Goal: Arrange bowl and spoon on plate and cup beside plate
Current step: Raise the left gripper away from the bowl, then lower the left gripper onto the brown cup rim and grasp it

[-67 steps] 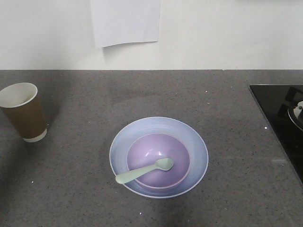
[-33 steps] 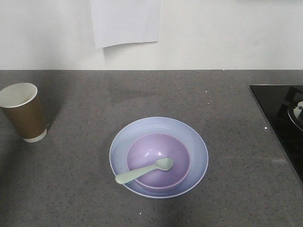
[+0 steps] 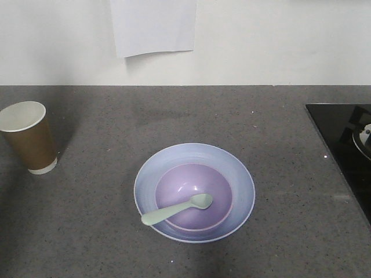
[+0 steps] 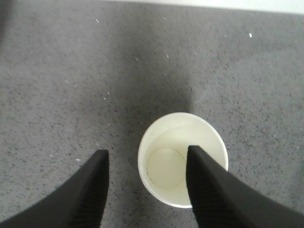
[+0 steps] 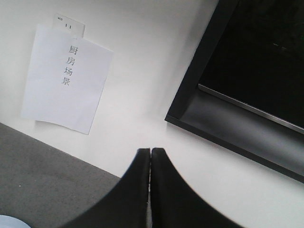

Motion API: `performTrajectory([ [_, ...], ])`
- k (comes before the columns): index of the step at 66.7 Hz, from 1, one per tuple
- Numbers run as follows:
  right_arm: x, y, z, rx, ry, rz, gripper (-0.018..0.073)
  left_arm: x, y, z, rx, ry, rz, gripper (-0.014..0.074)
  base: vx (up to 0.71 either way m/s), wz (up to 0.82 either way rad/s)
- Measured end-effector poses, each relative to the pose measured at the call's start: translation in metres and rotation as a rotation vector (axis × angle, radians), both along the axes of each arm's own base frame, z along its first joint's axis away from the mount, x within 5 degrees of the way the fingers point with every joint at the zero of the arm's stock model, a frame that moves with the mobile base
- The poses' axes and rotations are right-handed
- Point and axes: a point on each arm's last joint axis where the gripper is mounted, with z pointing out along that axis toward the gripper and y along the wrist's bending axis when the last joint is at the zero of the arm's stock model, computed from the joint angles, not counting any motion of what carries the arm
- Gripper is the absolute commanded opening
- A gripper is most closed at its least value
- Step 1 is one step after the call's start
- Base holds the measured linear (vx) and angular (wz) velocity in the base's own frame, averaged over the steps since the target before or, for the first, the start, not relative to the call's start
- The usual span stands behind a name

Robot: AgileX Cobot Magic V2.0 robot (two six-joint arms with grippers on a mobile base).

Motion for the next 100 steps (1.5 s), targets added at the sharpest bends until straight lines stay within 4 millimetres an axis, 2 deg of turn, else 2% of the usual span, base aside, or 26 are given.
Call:
performTrajectory([
  [37,0.000,0.001,0.000,0.004,0.002,0.010,-0.0005,0.041,0.006,-0.056,-0.024,0.167,-0.006,0.0388,0.00,0.00],
  [69,0.000,0.001,0.000,0.004,0.002,0.010,-0.0005,0.063,0.010,-0.101,-0.024,0.325,-0.017,0.0379,0.00,0.00],
  [79,0.000,0.001,0.000,0.004,0.002,0.010,-0.0005,0.065,0.010,-0.106,-0.025,0.340,-0.018,0.0287,0.00,0.00],
  [95,0.000,0.001,0.000,0.004,0.002,0.010,-0.0005,0.065,0.010,-0.107,-0.019,0.341,-0.029,0.0000,0.00,0.00],
  [100,0.000,0.001,0.000,0.004,0.002,0.010,-0.0005,0.065,0.010,-0.107,-0.015,0.341,-0.036,-0.0008,0.00,0.00],
])
